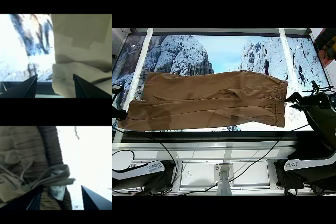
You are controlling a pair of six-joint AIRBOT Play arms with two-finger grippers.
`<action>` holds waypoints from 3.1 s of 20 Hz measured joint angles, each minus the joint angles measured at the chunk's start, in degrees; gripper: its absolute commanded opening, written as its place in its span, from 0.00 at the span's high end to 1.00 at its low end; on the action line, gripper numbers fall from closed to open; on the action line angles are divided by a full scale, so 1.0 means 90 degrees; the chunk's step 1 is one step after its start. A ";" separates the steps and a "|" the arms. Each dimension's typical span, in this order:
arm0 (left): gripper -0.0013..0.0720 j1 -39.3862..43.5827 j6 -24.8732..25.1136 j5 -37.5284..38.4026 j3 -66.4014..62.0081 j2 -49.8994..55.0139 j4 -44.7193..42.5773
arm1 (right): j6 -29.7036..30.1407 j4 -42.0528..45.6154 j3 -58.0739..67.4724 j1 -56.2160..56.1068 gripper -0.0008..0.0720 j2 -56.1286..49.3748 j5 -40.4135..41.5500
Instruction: Fold the clothes and pants, and hang the long-sleeved shirts on hangers.
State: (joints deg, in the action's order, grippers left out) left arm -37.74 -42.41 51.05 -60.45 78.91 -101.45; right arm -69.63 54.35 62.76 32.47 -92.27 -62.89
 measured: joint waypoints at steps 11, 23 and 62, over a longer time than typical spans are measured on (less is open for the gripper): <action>0.32 0.0316 -0.0831 -0.0187 -0.0039 -0.0046 0.0136 | 0.1161 -0.1285 0.0007 -0.0002 0.24 -0.0542 -0.0646; 0.10 0.0372 -0.3344 -0.1571 -0.0056 0.0039 0.2725 | 0.1314 -0.1027 0.0017 -0.0884 0.96 -0.0534 0.0143; 0.95 -0.0070 -0.2108 0.1518 -0.3662 0.3837 0.5421 | 0.0658 -0.1214 0.0267 -0.0950 0.96 -0.0493 0.0670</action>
State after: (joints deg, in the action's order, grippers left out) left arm -38.37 -61.39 64.71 -93.41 113.45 -52.66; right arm -63.70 43.42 65.17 23.92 -96.71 -56.86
